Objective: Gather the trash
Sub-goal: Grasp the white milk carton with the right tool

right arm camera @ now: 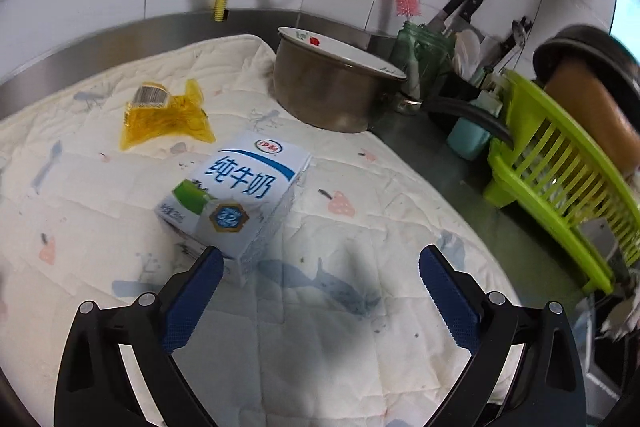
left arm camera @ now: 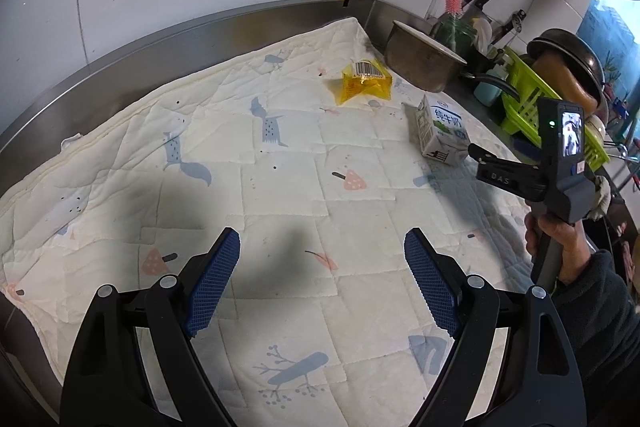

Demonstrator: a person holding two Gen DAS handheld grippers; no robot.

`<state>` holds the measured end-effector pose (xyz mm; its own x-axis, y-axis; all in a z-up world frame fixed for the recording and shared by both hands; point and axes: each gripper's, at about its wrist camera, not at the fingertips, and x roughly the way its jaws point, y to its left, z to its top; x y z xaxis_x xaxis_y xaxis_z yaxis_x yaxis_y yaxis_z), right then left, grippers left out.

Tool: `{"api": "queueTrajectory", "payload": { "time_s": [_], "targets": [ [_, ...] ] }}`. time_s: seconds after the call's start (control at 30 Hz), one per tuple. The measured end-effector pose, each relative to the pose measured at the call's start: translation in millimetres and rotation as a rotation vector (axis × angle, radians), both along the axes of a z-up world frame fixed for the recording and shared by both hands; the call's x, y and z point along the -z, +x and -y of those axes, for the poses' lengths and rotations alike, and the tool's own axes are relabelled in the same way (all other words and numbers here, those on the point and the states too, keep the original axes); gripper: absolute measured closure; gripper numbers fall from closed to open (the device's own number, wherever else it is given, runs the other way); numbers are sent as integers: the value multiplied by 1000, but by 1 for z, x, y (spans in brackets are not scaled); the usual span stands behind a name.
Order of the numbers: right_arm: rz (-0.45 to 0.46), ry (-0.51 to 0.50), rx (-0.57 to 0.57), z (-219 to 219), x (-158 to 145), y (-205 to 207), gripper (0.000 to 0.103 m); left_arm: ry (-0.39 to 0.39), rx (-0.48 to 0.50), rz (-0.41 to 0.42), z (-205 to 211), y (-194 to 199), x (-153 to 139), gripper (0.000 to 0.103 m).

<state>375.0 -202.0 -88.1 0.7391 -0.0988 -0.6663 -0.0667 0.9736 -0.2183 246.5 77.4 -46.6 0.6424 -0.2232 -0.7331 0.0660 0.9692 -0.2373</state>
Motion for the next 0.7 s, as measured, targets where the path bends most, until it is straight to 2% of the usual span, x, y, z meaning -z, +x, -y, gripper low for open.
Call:
{"api": "queueTrajectory", "payload": {
  "time_s": [0.2,0.37,0.7],
  "targets": [
    [-29,140,-28,-12,-9,2,8,-4,2,8,1,2,-3,19],
    [-83,285,18,-23,-12,27,8,-4,2,7,-3,2,-1,20],
    [-253,387,154,-24,2,86,9,-5,-14,3,-7,13,-2,19]
  ]
}}
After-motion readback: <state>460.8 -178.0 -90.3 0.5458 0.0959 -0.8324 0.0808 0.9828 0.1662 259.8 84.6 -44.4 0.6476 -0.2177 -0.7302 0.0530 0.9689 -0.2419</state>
